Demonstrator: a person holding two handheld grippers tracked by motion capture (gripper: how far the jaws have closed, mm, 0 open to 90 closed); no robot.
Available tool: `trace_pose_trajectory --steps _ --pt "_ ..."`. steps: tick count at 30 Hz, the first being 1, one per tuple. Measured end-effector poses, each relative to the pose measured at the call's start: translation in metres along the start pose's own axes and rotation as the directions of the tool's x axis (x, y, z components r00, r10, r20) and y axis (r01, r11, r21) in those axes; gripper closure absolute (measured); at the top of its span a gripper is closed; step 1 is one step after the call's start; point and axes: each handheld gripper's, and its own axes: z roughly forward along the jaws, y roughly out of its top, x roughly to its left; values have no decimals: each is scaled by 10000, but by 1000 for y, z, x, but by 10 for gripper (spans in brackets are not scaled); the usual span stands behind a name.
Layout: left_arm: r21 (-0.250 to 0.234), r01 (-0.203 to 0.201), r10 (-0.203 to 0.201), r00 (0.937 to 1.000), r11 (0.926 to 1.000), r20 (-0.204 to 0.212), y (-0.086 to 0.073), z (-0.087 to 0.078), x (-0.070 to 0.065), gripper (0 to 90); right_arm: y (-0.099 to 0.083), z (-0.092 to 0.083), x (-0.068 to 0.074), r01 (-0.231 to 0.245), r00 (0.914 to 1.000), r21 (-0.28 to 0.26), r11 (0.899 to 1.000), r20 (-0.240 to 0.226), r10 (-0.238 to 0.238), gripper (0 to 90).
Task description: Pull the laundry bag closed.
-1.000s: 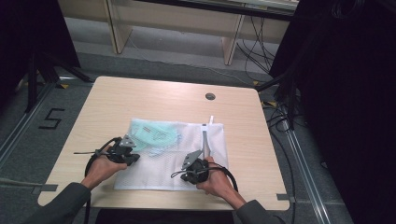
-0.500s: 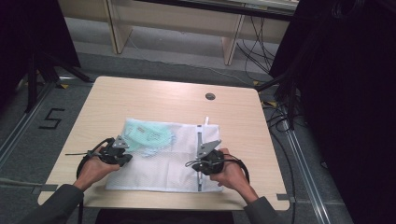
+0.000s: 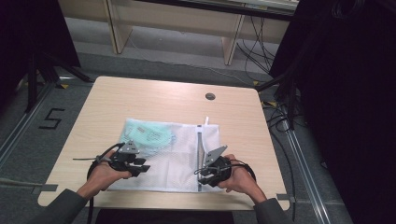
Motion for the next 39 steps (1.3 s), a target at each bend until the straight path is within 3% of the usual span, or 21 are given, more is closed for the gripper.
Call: trace_pose_trajectory --steps 6,7,10,14,16,17,18,23,28,31,32,34,39 --pt "-7 -483 483 9981 9988 379 3 6 -12 561 1 6 2 132 9982 143 9998 -585 -124 554" --pt "59 -672 670 9973 9977 299 4 7 -12 559 1 8 2 186 9985 211 9996 -514 -174 535" --pt "138 -673 668 9971 9976 356 4 9 -10 558 2 12 2 259 9971 339 9991 -722 -234 521" --pt "155 -385 380 9988 9991 315 3 11 -9 551 5 14 4 380 9962 422 9984 -803 -346 510" --pt "188 -466 460 9985 9987 296 3 11 -9 549 5 15 4 412 9951 439 9982 -917 -371 515" --pt "221 -596 590 9979 9980 283 4 11 -9 548 5 14 4 366 9959 478 9982 -845 -325 521" --pt "208 -429 422 9985 9989 340 3 12 -10 545 5 13 4 339 9960 514 9981 -841 -295 534" --pt "241 -419 411 9986 9988 319 3 12 -11 535 2 7 4 244 9954 534 9983 -937 -193 587" --pt "307 -429 420 9987 9986 301 3 13 -11 530 2 7 4 488 9926 438 9978 -1135 -436 663" --pt "369 -643 631 9974 9972 334 4 13 -10 527 2 7 5 639 9914 462 9969 -1173 -581 713" --pt "376 -568 556 9979 9977 339 3 13 -11 526 2 5 6 438 9914 566 9974 -1255 -364 727" --pt "358 -447 435 9985 9984 337 3 13 -12 526 2 4 6 565 9906 543 9969 -1280 -491 766" --pt "362 -659 648 9974 9972 312 4 13 -10 524 -1 3 6 340 9922 752 9966 -1225 -246 826"
